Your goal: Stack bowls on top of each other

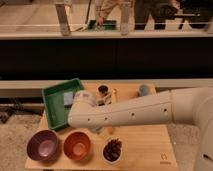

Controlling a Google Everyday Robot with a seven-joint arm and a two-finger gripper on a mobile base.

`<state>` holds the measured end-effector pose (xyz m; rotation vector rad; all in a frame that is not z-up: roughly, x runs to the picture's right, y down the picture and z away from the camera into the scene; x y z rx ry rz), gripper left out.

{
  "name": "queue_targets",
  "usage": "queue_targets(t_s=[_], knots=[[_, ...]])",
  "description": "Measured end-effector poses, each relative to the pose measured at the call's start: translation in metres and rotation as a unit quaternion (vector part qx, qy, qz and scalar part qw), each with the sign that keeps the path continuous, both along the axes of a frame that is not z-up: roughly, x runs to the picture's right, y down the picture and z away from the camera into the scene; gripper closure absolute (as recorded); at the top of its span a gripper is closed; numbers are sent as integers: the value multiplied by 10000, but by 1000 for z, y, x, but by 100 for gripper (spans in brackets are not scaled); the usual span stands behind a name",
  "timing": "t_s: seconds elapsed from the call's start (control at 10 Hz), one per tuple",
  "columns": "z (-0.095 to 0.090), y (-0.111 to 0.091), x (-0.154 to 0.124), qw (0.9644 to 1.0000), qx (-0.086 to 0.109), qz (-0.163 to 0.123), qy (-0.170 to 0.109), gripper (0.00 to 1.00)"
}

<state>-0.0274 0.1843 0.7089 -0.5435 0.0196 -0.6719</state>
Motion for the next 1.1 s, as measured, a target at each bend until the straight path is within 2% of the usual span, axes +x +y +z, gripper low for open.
queue_targets(t_s=[1.1], knots=[[25,16,-36,9997,-99,40,-206,20]])
